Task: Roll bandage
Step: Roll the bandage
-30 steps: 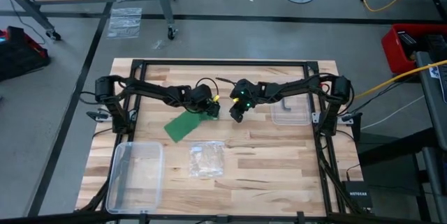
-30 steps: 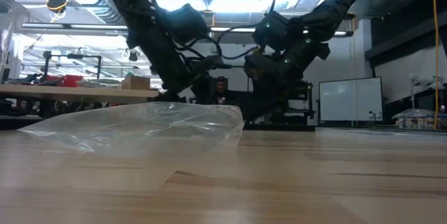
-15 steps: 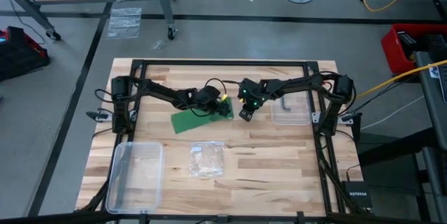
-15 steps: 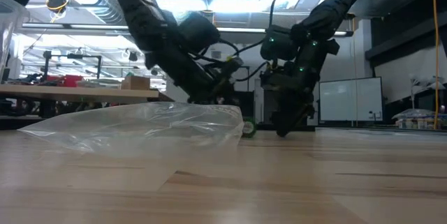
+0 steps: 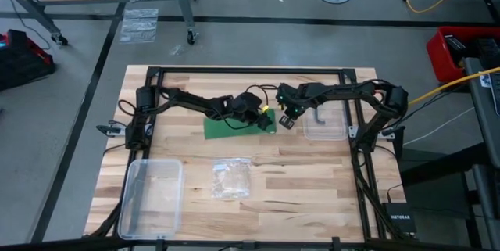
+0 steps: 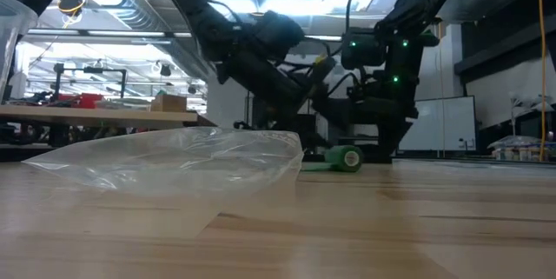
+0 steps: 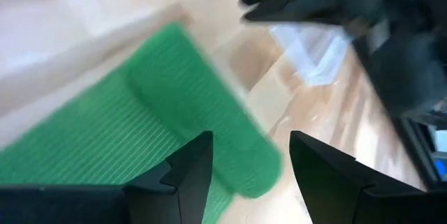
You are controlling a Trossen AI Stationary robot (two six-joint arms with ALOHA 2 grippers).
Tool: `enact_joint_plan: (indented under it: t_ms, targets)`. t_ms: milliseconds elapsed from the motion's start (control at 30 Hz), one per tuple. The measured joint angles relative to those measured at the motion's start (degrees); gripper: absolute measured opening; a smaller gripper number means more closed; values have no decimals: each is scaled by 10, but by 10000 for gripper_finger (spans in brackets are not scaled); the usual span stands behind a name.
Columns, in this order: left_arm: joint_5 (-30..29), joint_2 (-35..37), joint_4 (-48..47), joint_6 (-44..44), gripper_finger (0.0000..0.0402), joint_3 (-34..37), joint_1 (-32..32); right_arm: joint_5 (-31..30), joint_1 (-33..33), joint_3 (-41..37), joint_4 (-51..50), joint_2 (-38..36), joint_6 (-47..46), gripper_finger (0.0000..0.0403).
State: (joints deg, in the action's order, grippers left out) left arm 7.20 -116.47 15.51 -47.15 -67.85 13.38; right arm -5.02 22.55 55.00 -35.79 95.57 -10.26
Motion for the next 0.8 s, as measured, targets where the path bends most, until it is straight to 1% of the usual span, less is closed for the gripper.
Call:
enact_joint_plan:
  t_ms: [233,300,367,433,533,667,767,800]
  targets:
    - [6,23,-3,28,182,-7,14,0,0,0,-4,0,0,60]
    - [20,34,-20,47,182,-7,25,0,0,0,-8,0,-1,60]
    - [40,51,-57,100,181,-7,36,13,0,0,-14,-1,-2,60]
    - [50,69,-109,177,171,-7,42,37,0,0,-23,-1,-2,60]
    - [51,99,-204,271,140,-7,44,59,0,1,-24,-1,-2,60]
    - [44,134,-334,339,78,-7,34,72,0,1,-20,-1,0,60]
    - [7,145,-436,366,23,-7,21,78,0,1,-9,-1,0,60]
    - [-9,146,-469,369,12,-7,15,81,0,1,-2,-1,0,60]
